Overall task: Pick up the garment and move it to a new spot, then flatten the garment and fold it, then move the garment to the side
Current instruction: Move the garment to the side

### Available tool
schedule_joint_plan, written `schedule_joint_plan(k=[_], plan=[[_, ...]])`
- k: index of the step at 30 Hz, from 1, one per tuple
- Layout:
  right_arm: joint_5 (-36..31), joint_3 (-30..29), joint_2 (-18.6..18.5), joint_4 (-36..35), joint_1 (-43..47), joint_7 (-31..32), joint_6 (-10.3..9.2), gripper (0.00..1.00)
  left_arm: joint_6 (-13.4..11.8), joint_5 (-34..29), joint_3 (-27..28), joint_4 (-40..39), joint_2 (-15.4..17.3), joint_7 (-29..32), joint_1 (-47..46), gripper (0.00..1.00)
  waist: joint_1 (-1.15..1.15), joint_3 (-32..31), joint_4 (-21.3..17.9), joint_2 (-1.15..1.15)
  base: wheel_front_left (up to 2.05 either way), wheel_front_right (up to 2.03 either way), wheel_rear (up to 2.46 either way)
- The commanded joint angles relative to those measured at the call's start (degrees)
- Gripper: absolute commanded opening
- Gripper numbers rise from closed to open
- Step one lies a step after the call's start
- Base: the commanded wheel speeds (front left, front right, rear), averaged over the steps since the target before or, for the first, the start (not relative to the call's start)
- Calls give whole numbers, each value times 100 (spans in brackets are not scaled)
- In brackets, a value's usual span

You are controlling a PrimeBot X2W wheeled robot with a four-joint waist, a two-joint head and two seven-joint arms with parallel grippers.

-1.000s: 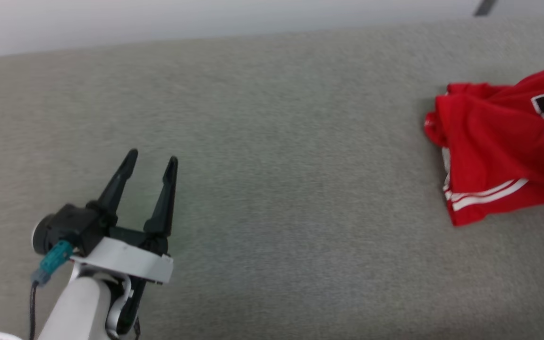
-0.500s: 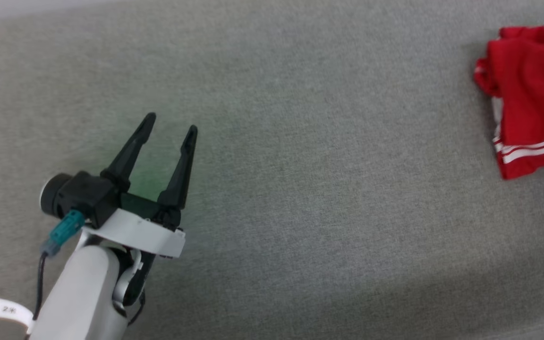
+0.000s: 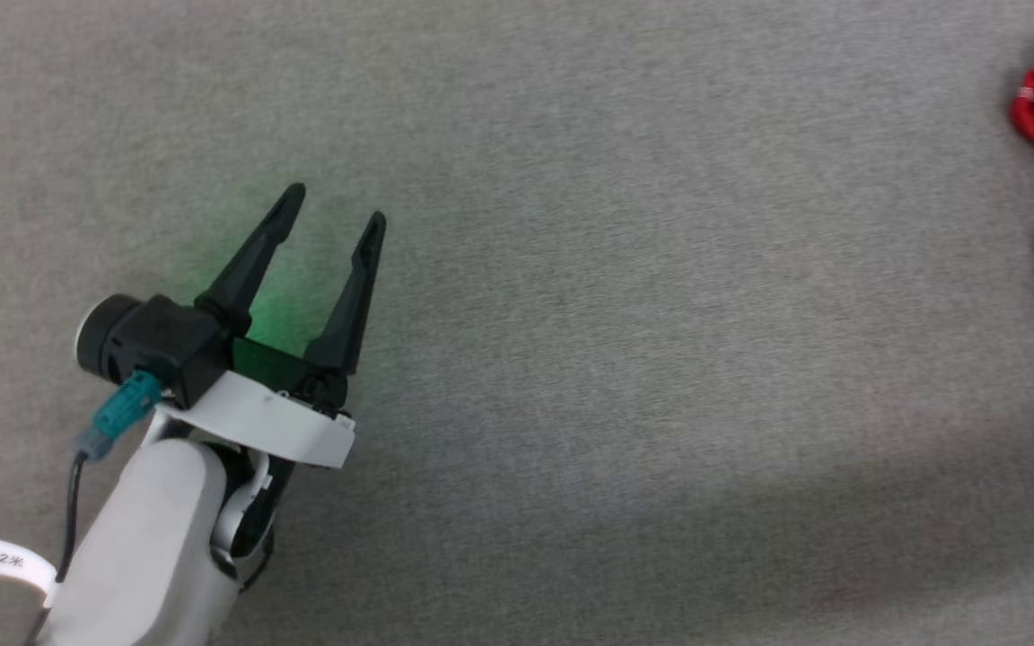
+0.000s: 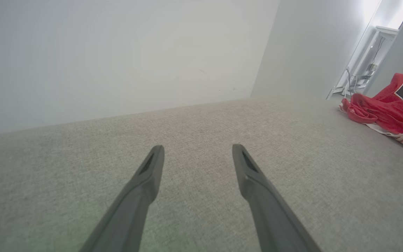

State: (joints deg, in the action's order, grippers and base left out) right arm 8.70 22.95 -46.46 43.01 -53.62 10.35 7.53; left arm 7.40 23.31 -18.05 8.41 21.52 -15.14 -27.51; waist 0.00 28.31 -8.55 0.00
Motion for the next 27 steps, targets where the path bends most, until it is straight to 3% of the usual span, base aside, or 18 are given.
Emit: schedule_joint_plan(k=[1,12,15,16,17,18,27], plan=[[-117,-96,114,166,-89,-46,-8,0,12,54,-27,-16,-12,5,-77,100,0,90,127,0,0,0,0],[-753,-1122,778,1257,-130,-377,-8,0,12,76,-13,9,-84,5,-44,100,0,126,332,0,0,0,0],[-953,-1455,834,1392,-178,-471,-8,29,12,84,23,9,-98,6,28,100,0,69,351,0,0,0,0],[-1015,-1559,859,1417,-200,-507,-8,58,12,86,35,12,-100,6,48,100,0,43,354,0,0,0,0],[-1104,-1665,866,1446,-209,-534,-8,81,12,82,46,18,-108,6,76,100,0,5,359,0,0,0,0],[-1170,-1762,885,1476,-206,-562,-8,97,12,85,57,19,-118,6,101,100,0,-33,364,0,0,0,0],[-1547,-2469,956,1635,-148,-868,-8,100,13,81,174,22,-262,5,328,100,0,-488,479,0,0,0,0]])
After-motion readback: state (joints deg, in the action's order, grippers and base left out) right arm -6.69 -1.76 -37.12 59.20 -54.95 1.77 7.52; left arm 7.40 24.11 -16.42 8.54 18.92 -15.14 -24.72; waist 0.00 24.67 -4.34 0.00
